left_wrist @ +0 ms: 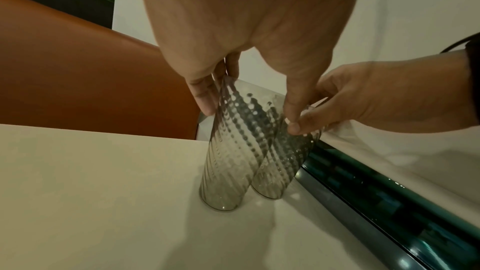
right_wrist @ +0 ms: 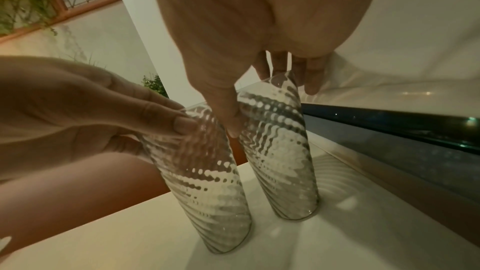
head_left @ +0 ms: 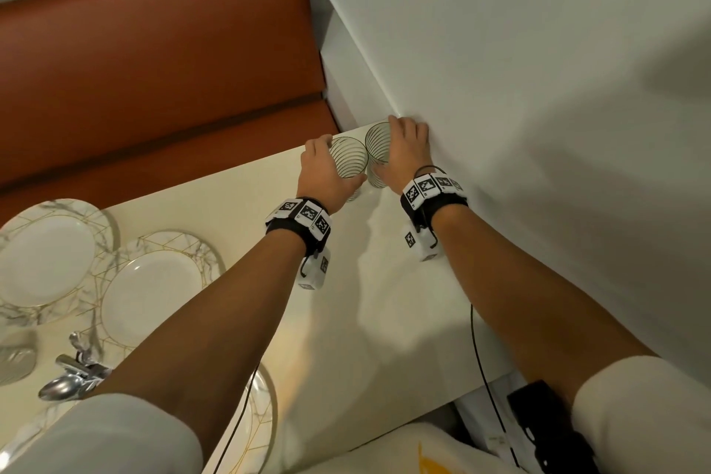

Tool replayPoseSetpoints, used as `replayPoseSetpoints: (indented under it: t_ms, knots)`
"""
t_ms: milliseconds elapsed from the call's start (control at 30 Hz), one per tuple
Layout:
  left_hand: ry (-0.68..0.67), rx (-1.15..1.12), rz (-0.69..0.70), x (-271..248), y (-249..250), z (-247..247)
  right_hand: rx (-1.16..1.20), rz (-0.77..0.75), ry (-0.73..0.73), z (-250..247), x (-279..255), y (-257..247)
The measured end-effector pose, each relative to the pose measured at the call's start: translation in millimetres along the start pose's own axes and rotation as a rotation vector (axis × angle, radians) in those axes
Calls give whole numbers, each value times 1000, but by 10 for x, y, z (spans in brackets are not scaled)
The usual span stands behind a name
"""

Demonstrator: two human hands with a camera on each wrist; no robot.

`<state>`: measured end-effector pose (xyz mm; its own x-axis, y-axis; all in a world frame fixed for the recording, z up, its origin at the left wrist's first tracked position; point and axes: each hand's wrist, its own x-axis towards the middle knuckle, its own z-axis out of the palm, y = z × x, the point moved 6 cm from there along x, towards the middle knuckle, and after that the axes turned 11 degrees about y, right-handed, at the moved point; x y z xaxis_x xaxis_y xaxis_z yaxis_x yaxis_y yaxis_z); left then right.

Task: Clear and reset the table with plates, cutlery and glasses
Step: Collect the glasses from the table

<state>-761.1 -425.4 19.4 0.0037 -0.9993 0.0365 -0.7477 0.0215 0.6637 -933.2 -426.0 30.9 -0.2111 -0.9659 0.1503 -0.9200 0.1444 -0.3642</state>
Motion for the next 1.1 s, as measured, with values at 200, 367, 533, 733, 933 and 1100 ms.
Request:
replayPoseSetpoints:
  t_ms: [200,367,533,733,933,1100]
  knots:
    - [-102,-5,24,-46,-58,-69,-83,-4,-23,-158,-98,-66]
    - [-116,-17,34,-251,-243,-376,-86,-25,23,-482,-287,-294]
    - [35,-50,15,-637,-644,-991,38,-90,96,-542,-646,-945]
    - [207,-104,-79,-1325,-1556,-1937,303,-238,-42,24,-1325,-2117]
    - [391,-88,-166,-2128,-2667,-2888,410,-409,-228,634,-2165,-3487]
    - [531,18,-105,-2500,-3490,-3907,459,-536,-316,985,-2800,-4725]
